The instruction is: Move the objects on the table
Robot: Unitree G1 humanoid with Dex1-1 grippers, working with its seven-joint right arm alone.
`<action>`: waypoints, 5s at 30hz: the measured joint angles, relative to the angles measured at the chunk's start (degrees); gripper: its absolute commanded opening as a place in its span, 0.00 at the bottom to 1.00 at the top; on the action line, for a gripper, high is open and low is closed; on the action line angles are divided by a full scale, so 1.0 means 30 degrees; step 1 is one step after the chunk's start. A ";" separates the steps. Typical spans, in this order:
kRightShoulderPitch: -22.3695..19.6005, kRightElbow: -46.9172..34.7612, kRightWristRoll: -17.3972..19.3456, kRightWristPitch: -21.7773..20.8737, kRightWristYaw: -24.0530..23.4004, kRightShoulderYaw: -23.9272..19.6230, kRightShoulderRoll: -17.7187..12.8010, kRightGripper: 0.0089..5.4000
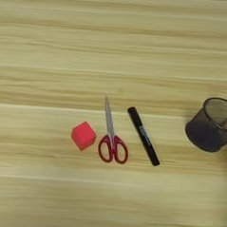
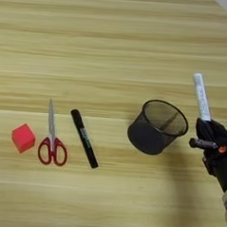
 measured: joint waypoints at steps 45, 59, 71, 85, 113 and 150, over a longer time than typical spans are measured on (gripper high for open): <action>-0.1529 1.0145 -0.2923 -0.3924 0.1702 0.2952 -0.0600 0.14; -0.1058 0.9271 -0.2902 -0.4093 0.1795 0.3708 -0.0509 0.14; -0.0237 0.6846 -0.2892 -0.3269 0.1623 0.4564 0.0410 0.14; 0.0360 0.4947 -0.2944 -0.2890 0.1591 0.5813 0.1420 0.14; -0.0003 0.5887 -0.3211 -0.3498 0.1088 0.5602 0.1313 0.14; 0.0079 0.5852 -0.3312 -0.3702 0.0878 0.5584 0.1119 0.99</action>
